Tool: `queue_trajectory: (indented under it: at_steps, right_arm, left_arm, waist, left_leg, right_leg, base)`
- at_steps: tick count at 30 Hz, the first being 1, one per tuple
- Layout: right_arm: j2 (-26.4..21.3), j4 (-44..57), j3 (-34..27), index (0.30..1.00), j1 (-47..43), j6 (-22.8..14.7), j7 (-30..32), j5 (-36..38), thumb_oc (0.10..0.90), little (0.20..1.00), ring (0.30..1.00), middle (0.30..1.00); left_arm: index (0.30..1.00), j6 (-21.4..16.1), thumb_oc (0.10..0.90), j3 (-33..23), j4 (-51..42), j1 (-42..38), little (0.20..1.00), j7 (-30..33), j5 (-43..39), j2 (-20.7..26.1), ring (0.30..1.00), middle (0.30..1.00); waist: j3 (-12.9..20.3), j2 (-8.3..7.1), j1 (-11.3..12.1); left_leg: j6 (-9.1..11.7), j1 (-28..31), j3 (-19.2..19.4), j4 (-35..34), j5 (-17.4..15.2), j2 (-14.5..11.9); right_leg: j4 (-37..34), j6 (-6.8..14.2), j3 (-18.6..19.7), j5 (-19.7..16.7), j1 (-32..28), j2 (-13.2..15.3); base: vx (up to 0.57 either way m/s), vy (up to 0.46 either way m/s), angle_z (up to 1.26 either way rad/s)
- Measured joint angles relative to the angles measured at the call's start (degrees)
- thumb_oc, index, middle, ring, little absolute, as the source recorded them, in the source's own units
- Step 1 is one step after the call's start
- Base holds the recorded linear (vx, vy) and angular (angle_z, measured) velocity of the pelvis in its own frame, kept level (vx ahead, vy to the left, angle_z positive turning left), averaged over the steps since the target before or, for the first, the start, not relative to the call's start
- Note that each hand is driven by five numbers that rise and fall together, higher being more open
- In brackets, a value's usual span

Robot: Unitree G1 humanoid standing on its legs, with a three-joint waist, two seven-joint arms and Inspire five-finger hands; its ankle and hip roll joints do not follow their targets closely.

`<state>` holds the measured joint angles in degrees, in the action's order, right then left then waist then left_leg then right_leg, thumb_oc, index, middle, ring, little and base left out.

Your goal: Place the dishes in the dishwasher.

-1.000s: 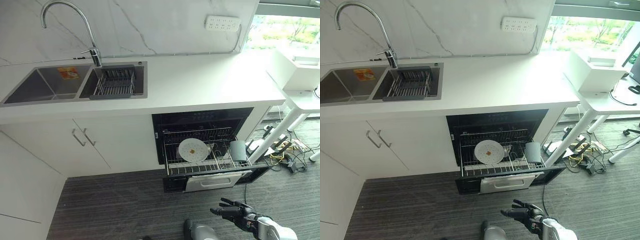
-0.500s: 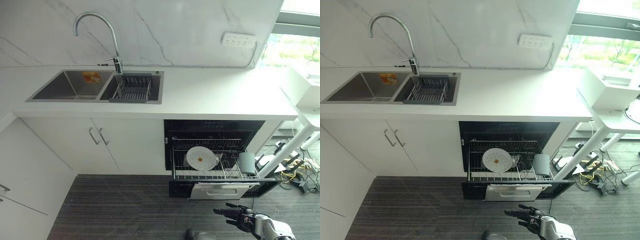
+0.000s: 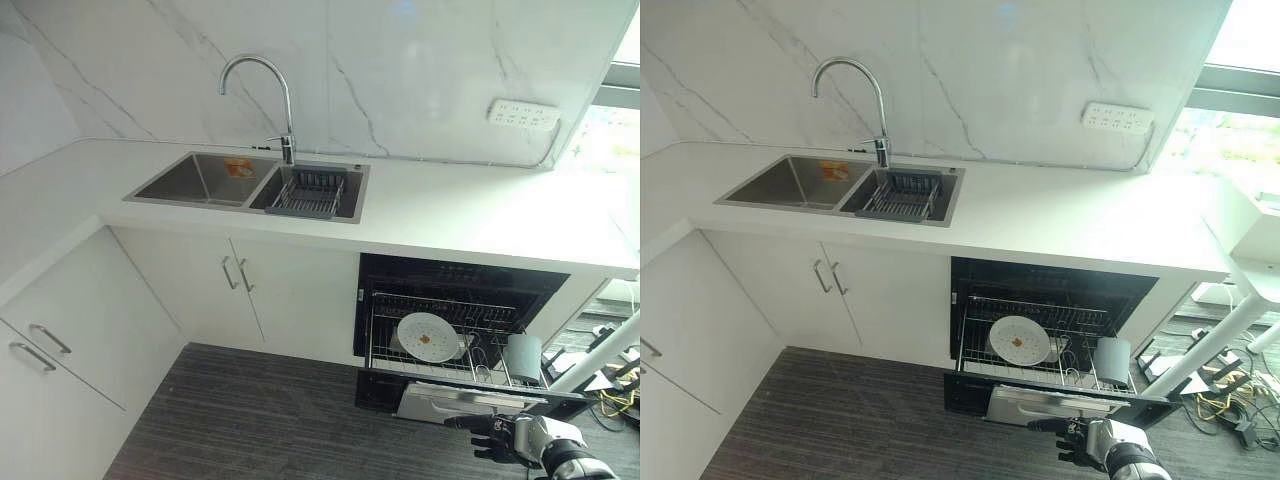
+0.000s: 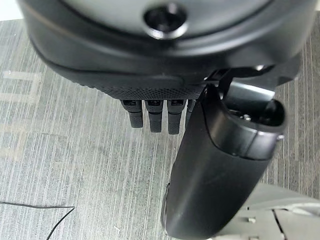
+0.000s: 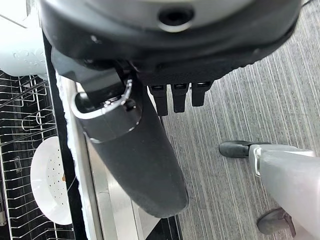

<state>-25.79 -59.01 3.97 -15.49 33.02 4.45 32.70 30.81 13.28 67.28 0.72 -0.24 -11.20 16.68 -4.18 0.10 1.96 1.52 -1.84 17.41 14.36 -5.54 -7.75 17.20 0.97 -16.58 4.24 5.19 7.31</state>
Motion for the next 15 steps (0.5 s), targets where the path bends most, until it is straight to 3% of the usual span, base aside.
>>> queue_trajectory:
  at_steps: [6, 7, 10, 13, 14, 15]
  right_arm:
    - [-2.99, -3.98, 2.26, 0.900, -2.76, -0.05, 1.87, -0.05, 0.800, 0.900, 0.900, 0.900]
    - [-3.65, -4.75, 2.26, 0.900, -3.18, -0.07, 1.81, -0.05, 0.800, 0.900, 0.900, 0.900]
    - [-4.47, -5.07, 2.49, 0.900, -4.00, 0.05, 2.31, -0.53, 0.800, 0.900, 0.900, 0.900]
    - [-6.58, -5.07, 2.51, 0.900, -7.08, 0.06, 2.39, -0.60, 0.800, 0.900, 0.900, 0.900]
    - [-7.56, -6.78, 2.52, 0.900, -11.54, 0.11, 2.63, -0.76, 0.800, 0.900, 0.900, 0.900]
    - [-8.10, -7.18, 2.57, 0.900, -12.99, 0.20, 3.49, -0.85, 0.800, 0.900, 0.900, 0.900]
  left_arm:
    - [0.900, 2.65, 0.800, 0.01, 2.82, -2.21, 0.900, 1.00, -2.01, 0.02, 0.900, 0.900]
    - [0.900, 2.87, 0.800, 0.02, 3.36, -2.48, 0.900, 0.97, -2.04, -0.07, 0.900, 0.900]
    - [0.900, 3.31, 0.800, 0.00, 4.19, -2.64, 0.900, 0.92, -2.02, 0.20, 0.900, 0.900]
    - [0.900, 4.35, 0.800, 0.02, 4.22, -3.38, 0.900, 0.89, -1.99, 0.24, 0.900, 0.900]
    - [0.900, 4.35, 0.800, 0.05, 4.11, -4.51, 0.900, 0.87, -2.01, 0.23, 0.900, 0.900]
    - [0.900, 4.28, 0.800, 0.06, 4.04, -5.15, 0.900, 0.93, -2.02, 0.46, 0.900, 0.900]
  waist:
    - [-0.26, 2.33, 0.82]
    - [-0.38, 2.78, 1.49]
    - [-0.89, 2.54, 1.72]
    - [-2.47, 4.06, 2.67]
    - [-3.94, 5.76, 3.21]
    - [-4.80, 4.83, 3.24]
  left_leg:
    - [0.03, 0.12, -2.59, -0.85, 0.01, 1.06]
    - [0.03, 0.25, -2.95, -0.95, 0.02, 1.11]
    - [0.07, 0.07, -4.05, -1.72, 0.05, 2.00]
    - [0.07, -0.54, -5.03, -1.79, 0.05, 2.37]
    - [0.07, -1.19, -5.49, -1.81, 0.05, 2.39]
    - [0.37, -1.79, -5.83, -1.95, 0.20, 3.26]
  right_leg:
    - [0.09, -0.09, -1.67, 0.85, -1.46, 0.76]
    - [0.53, 0.74, -2.08, 1.00, -1.55, 0.95]
    - [0.42, 0.30, -2.69, 1.73, -1.65, 1.40]
    - [0.19, 0.31, -3.56, 1.73, -1.67, 1.67]
    - [1.16, 0.66, -3.98, 1.64, -1.45, 1.92]
    - [1.76, -0.05, -4.11, 2.39, -0.57, 2.83]
  base:
    - [0.22, -0.061, 0.25]
    - [0.17, -0.050, 0.11]
    - [0.16, -0.046, 0.27]
    - [0.14, -0.013, 0.20]
    - [0.22, 0.006, 0.42]
    - [0.14, 0.015, 0.40]
